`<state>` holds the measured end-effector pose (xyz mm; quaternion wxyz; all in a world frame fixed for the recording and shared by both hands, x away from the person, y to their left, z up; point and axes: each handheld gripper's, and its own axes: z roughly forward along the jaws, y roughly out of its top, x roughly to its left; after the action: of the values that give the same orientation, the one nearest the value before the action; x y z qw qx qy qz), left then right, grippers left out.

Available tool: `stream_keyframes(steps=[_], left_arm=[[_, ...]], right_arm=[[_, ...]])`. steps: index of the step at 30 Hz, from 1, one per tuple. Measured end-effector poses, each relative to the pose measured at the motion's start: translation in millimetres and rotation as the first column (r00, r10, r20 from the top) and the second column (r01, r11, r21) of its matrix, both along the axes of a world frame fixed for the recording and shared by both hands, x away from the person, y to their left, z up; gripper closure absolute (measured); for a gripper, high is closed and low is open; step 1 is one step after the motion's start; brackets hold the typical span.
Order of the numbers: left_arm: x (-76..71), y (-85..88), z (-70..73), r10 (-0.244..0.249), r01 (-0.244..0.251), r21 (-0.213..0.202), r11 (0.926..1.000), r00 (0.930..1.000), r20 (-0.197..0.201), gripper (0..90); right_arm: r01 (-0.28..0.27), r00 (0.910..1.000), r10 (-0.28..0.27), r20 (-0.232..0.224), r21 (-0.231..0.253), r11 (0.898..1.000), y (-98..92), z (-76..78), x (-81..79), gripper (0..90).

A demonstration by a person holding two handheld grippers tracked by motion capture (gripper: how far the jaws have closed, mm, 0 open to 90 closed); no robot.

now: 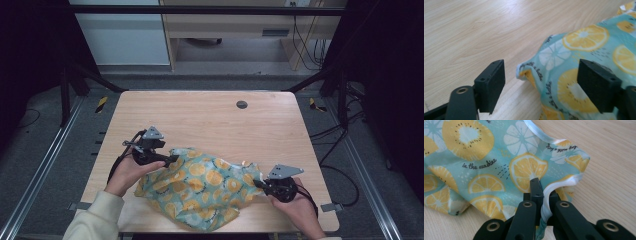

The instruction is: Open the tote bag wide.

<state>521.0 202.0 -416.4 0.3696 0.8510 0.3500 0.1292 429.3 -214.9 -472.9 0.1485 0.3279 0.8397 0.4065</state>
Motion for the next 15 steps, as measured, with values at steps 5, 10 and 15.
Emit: stream_keyframes(steps=[5,10,15], left_arm=[[10.1,-7.1,-19.5,-0.037,0.037,0.000,0.9993,0.9958,-0.084,13.8],[13.5,-19.7,-37.1,-0.063,0.071,0.050,0.9962,0.9881,-0.141,10.5],[7.8,-23.1,-40.9,-0.096,0.108,0.083,0.9906,0.9859,-0.137,40.3]], right_arm=[[-0.018,0.9998,0.018,-0.003,-0.011,1.000,5.3,-1.2,1.7,89.9],[-0.023,0.9997,0.023,-0.002,-0.011,1.000,8.6,-1.3,5.5,89.9],[-0.027,0.9995,0.027,0.014,-0.002,1.000,12.1,1.0,11.3,90.0]])
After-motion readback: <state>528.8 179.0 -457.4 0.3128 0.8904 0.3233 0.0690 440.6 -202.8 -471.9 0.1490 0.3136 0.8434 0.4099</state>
